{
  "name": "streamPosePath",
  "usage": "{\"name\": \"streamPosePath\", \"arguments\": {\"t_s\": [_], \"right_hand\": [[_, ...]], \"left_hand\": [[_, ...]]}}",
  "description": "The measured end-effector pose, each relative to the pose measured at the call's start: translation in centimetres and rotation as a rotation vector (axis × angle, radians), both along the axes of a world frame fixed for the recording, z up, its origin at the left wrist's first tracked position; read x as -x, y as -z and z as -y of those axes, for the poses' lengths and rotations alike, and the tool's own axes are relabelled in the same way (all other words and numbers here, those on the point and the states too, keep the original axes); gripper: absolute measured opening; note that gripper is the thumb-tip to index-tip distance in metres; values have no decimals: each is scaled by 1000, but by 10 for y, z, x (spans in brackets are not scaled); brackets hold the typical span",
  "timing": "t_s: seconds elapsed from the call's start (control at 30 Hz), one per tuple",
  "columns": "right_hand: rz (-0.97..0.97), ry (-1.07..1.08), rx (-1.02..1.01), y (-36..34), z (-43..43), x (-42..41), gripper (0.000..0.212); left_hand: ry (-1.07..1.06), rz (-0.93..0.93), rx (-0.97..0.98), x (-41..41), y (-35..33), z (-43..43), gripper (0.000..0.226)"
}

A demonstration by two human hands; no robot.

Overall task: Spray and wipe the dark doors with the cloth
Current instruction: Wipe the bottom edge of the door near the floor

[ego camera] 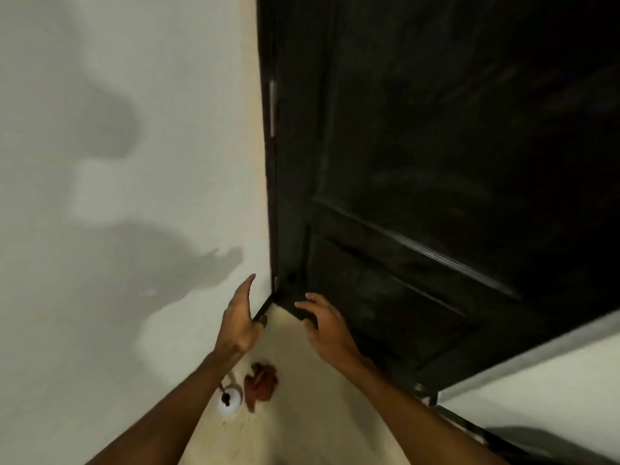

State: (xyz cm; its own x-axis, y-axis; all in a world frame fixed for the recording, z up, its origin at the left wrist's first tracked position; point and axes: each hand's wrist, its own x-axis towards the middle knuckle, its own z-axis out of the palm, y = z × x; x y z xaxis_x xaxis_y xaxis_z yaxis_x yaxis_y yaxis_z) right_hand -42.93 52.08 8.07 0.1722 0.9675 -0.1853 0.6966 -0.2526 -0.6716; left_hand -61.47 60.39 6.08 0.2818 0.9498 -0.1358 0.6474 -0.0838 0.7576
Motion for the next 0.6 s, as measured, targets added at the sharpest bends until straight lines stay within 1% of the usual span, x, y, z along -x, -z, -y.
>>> {"name": "streamPosePath", "arguments": {"t_s": [0.1, 0.17, 0.23, 0.3, 0.37, 0.43, 0.5, 0.6], "right_hand": [[52, 90, -125, -101, 24, -36, 44], [97, 135, -176, -153, 41, -63, 45], [133, 169, -237, -195, 57, -81, 46], [165, 217, -307, -236, 74, -100, 48], [202, 286, -371, -267, 96, -119, 48], [227, 362, -405, -287, 121, -136, 50], [241, 447, -435, -297, 146, -152, 50], [254, 554, -462, -304, 183, -178, 49]], "left_hand": [[90, 23, -130, -44, -104, 4, 92], [147, 47, -202, -75, -156, 8, 86], [191, 83, -228, -97, -196, 10, 75], [251, 130, -284, -120, -239, 17, 75], [315, 159, -325, -142, -276, 32, 80], [379, 182, -346, -163, -302, 52, 79], [448, 173, -370, -186, -315, 71, 75], [535, 168, -347, -225, -326, 101, 72]]}}
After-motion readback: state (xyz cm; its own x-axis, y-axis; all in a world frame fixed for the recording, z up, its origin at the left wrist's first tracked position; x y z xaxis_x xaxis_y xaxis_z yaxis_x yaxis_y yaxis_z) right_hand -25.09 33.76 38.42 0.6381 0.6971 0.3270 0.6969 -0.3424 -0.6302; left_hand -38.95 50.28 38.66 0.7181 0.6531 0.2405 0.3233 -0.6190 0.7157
